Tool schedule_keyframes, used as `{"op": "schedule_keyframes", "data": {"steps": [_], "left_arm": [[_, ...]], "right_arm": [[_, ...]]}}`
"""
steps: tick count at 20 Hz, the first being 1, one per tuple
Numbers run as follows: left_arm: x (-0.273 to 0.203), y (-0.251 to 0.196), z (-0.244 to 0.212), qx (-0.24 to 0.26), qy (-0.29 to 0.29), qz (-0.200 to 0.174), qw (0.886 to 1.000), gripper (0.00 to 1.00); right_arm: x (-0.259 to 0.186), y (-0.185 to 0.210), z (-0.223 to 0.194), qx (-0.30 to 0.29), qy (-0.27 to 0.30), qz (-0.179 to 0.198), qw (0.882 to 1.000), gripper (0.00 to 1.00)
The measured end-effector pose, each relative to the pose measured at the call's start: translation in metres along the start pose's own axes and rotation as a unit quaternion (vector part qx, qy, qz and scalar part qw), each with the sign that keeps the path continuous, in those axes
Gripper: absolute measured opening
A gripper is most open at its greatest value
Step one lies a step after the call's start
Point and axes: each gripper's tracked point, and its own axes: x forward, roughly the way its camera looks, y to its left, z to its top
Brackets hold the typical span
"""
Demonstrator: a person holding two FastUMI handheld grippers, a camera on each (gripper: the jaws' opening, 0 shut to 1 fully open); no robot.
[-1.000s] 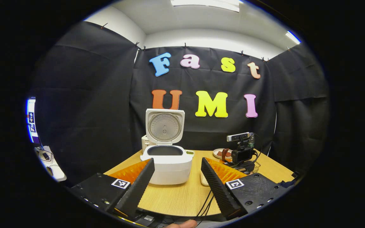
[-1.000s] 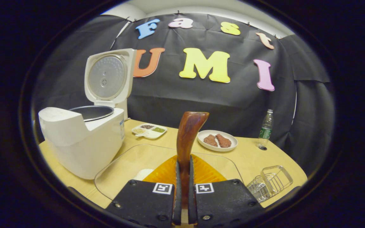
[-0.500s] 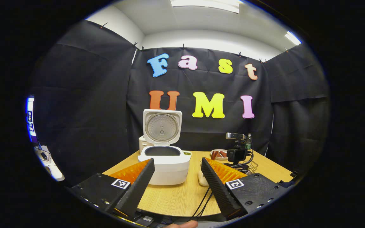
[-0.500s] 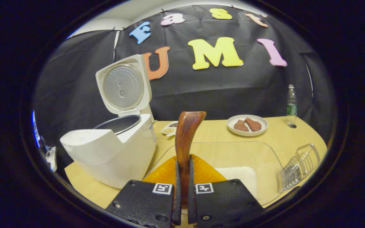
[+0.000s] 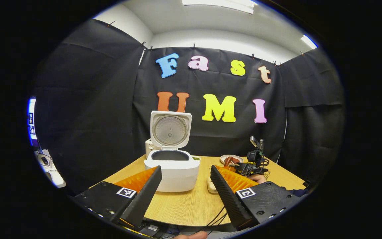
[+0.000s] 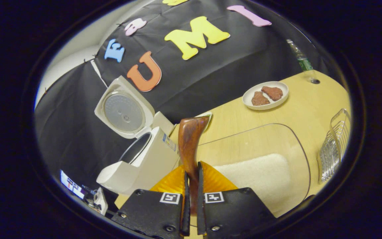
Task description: Close the left gripper, press the button to open the rice cooker; take a wooden spoon from the chopstick holder with the right hand, scoop a spoonful of rice and pour it into the rice cooker, then put the wooden spoon back into the chopstick holder.
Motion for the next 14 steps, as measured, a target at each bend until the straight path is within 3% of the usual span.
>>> {"op": "schedule_keyframes", "data": {"steps": [4, 8, 14], "left_arm": [[0.0, -0.002, 0.002, 0.002, 0.001, 0.002, 1.0, 0.94], [0.008, -0.002, 0.006, 0.003, 0.007, 0.008, 1.0, 0.94], [0.03, -0.005, 0.019, 0.013, 0.012, 0.016, 1.0, 0.94]], "right_arm": [[-0.013, -0.009, 0.022, 0.077, -0.014, 0.035, 0.996, 0.13], [-0.023, -0.03, 0.041, 0.123, -0.03, 0.033, 0.991, 0.13], [-0.042, -0.034, 0.076, 0.21, -0.056, 0.085, 0.972, 0.13]]}}
